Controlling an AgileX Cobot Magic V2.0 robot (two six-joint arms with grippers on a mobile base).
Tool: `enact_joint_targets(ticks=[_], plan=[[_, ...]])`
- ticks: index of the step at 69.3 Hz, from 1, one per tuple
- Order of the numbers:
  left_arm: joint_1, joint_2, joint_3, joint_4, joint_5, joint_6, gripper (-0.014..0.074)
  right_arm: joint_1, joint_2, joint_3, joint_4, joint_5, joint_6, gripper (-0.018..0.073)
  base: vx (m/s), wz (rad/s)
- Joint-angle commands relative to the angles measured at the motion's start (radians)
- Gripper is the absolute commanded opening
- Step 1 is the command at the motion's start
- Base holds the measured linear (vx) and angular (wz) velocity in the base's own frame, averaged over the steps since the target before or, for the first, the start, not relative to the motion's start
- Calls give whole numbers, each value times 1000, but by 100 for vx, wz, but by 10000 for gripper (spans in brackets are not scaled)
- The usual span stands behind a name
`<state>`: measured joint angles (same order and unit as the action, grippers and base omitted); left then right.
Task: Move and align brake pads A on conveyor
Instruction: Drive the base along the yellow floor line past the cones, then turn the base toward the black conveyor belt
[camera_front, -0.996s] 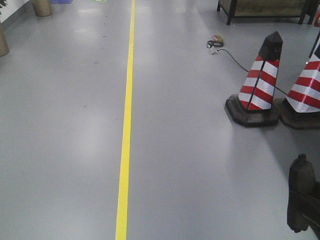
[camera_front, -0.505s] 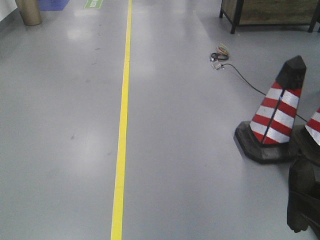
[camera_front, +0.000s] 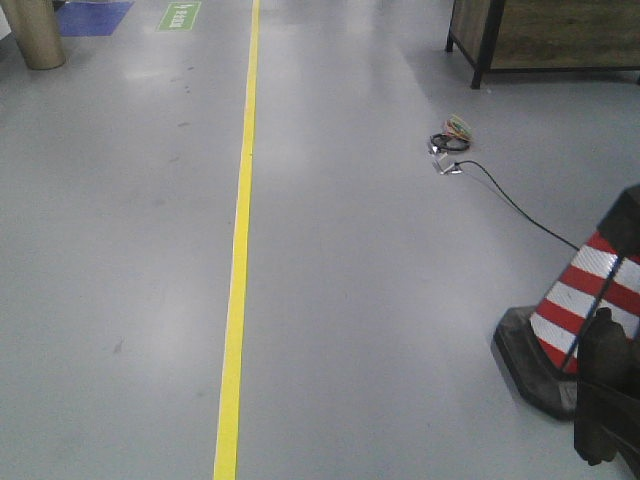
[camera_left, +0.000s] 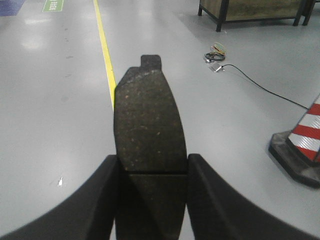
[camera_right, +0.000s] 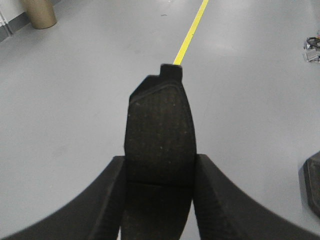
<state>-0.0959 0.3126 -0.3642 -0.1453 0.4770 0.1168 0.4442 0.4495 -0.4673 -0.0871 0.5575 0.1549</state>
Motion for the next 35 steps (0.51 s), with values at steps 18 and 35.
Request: enact_joint_targets(ticks=[18, 35], plan=[[-6, 8, -31, -15, -93, -2, -6, -3, 5, -29, -14, -91, -5, -4, 59, 2], [-6, 8, -31, -15, -93, -2, -6, -3, 5, -29, -15, -91, -5, -4, 52, -3]])
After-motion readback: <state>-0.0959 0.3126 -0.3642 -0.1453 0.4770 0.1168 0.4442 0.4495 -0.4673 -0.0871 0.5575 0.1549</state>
